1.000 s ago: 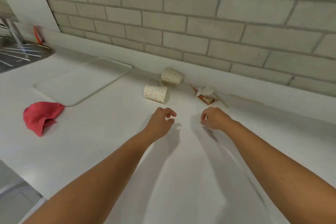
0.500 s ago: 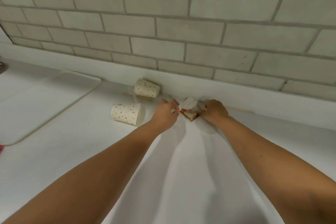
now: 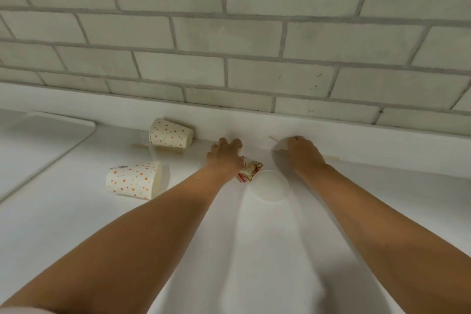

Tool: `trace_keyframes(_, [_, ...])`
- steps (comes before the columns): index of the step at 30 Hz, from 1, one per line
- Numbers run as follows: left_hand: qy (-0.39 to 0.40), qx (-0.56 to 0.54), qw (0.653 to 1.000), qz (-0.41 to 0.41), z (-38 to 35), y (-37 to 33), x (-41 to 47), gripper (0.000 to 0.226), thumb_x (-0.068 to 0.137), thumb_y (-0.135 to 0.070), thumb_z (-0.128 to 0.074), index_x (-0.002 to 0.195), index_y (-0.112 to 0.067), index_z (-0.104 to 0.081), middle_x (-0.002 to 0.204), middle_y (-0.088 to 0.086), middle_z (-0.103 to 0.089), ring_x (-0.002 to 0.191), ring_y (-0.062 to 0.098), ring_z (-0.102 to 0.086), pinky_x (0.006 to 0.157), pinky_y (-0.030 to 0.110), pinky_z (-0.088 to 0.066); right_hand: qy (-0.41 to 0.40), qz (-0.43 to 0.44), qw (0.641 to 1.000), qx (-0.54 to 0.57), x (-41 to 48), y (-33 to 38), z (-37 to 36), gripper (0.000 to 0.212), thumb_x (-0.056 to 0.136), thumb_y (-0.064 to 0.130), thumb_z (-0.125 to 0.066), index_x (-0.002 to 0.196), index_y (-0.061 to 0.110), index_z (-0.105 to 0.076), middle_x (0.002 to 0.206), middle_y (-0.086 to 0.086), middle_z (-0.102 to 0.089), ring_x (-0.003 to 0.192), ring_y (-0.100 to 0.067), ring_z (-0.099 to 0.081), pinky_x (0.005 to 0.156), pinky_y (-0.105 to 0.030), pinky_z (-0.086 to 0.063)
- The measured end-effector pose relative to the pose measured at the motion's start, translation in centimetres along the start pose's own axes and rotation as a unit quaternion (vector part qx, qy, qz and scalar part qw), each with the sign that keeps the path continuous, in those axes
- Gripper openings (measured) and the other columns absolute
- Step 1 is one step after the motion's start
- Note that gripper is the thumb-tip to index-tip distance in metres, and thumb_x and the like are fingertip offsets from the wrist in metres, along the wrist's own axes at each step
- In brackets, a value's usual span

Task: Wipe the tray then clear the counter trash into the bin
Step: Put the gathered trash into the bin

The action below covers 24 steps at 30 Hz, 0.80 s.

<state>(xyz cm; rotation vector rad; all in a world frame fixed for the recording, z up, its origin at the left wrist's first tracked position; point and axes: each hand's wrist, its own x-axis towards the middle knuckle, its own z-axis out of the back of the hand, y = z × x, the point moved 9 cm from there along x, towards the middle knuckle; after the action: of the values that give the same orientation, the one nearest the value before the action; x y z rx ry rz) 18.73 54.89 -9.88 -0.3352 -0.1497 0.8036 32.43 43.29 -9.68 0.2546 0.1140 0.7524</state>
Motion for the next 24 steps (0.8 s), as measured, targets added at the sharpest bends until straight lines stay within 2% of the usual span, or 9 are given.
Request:
trace_keyframes(3, [-0.013, 0.007, 1.0, -0.012, -0.2, 0.4, 0.4, 0.024, 0.093, -0.019, -0.046, 0.116, -0.015, -0.05, 0.115, 0.011, -0.053, 0.111, 0.029, -0.045, 0.087, 0.033, -0.041, 0.004, -0.024, 1.0, -0.001, -0.4, -2.0, -0.6, 0.035, 0.097, 0.003, -0.034, 0.13, -0.001, -0.043, 0.134, -0.018, -0.043, 0.123, -0.034, -0.043, 0.097, -0.038, -0.04])
trace_keyframes(5, [-0.039, -0.033, 0.999, -0.018, 0.5, 0.7, 0.6, 0.02, 0.091, -0.013, -0.044, 0.11, -0.012, -0.047, 0.105, 0.011, -0.055, 0.103, 0.031, -0.049, 0.078, 0.034, -0.041, 0.006, -0.046, 0.999, 0.02, -0.3, -2.9, -1.0, 0.036, 0.099, 0.005, -0.028, 0.132, -0.002, -0.04, 0.134, -0.019, -0.042, 0.121, -0.036, -0.044, 0.096, -0.039, -0.039])
trace_keyframes(9, [-0.059, -0.148, 0.987, -0.019, 2.7, 1.6, 0.9, 0.022, 0.092, -0.004, -0.035, 0.113, -0.01, -0.04, 0.08, 0.005, -0.049, 0.068, 0.019, -0.05, 0.054, 0.026, -0.037, 0.008, -0.073, 0.996, 0.043, 0.5, -4.2, -1.3, 0.039, 0.099, 0.007, -0.028, 0.134, -0.002, -0.043, 0.133, -0.02, -0.048, 0.121, -0.035, -0.048, 0.102, -0.038, -0.04])
trace_keyframes(11, [-0.068, -0.166, 0.984, -0.004, 3.9, 2.5, 1.2, 0.028, 0.093, 0.001, -0.028, 0.11, -0.013, -0.045, 0.079, 0.003, -0.049, 0.062, 0.015, -0.046, 0.048, 0.024, -0.033, 0.022, -0.093, 0.993, 0.074, 0.4, -4.6, -1.3, 0.041, 0.098, 0.006, -0.027, 0.134, 0.001, -0.047, 0.132, -0.018, -0.051, 0.12, -0.034, -0.051, 0.103, -0.037, -0.041])
trace_keyframes(14, [-0.079, -0.142, 0.987, 0.001, 4.6, 3.5, 1.7, 0.031, 0.093, 0.002, -0.027, 0.092, -0.01, -0.056, 0.091, 0.006, -0.054, 0.076, 0.02, -0.049, 0.052, 0.024, -0.034, 0.037, -0.11, 0.991, 0.065, 0.1, -4.7, -1.2, 0.043, 0.098, 0.005, -0.031, 0.139, -0.002, -0.037, 0.136, -0.02, -0.044, 0.122, -0.035, -0.047, 0.104, -0.039, -0.041])
trace_keyframes(16, [-0.081, -0.115, 0.99, 0.0, 4.1, 3.9, 2.0, 0.026, 0.096, -0.008, -0.03, 0.088, -0.008, -0.055, 0.09, 0.009, -0.059, 0.077, 0.021, -0.05, 0.057, 0.027, -0.035, 0.061, -0.097, 0.993, 0.027, -0.2, -4.4, -1.4, 0.047, 0.098, 0.005, -0.037, 0.142, -0.005, -0.028, 0.14, -0.021, -0.037, 0.126, -0.035, -0.042, 0.104, -0.038, -0.04])
trace_keyframes(19, [-0.005, -0.031, 0.999, -0.035, 1.7, 3.4, 2.1, 0.023, 0.093, -0.031, -0.045, 0.102, -0.014, -0.056, 0.098, 0.004, -0.055, 0.083, 0.022, -0.054, 0.069, 0.033, -0.044, 0.086, -0.06, 0.994, -0.007, -0.6, -3.8, -1.7, 0.047, 0.098, 0.012, -0.037, 0.144, 0.005, -0.032, 0.142, -0.017, -0.038, 0.128, -0.033, -0.04, 0.105, -0.038, -0.039])
trace_keyframes(22, [0.084, 0.049, 0.992, -0.077, -0.2, 2.9, 1.3, 0.034, 0.089, -0.02, -0.052, 0.123, -0.021, -0.057, 0.115, 0.004, -0.042, 0.099, 0.024, -0.053, 0.085, 0.032, -0.045, 0.088, -0.024, 0.996, -0.014, -1.3, -2.8, -1.4, 0.044, 0.099, 0.018, -0.032, 0.143, 0.012, -0.035, 0.14, -0.016, -0.041, 0.129, -0.034, -0.037, 0.104, -0.039, -0.035])
trace_keyframes(24, [0.085, 0.084, 0.988, -0.096, 0.1, 2.7, 0.9, 0.035, 0.09, -0.013, -0.049, 0.123, -0.022, -0.059, 0.121, 0.004, -0.046, 0.106, 0.024, -0.053, 0.088, 0.033, -0.046, 0.082, 0.007, 0.996, -0.037, -1.4, -1.5, -0.9, 0.037, 0.098, 0.018, -0.032, 0.133, 0.007, -0.037, 0.13, -0.019, -0.045, 0.12, -0.037, -0.044, 0.095, -0.039, -0.039])
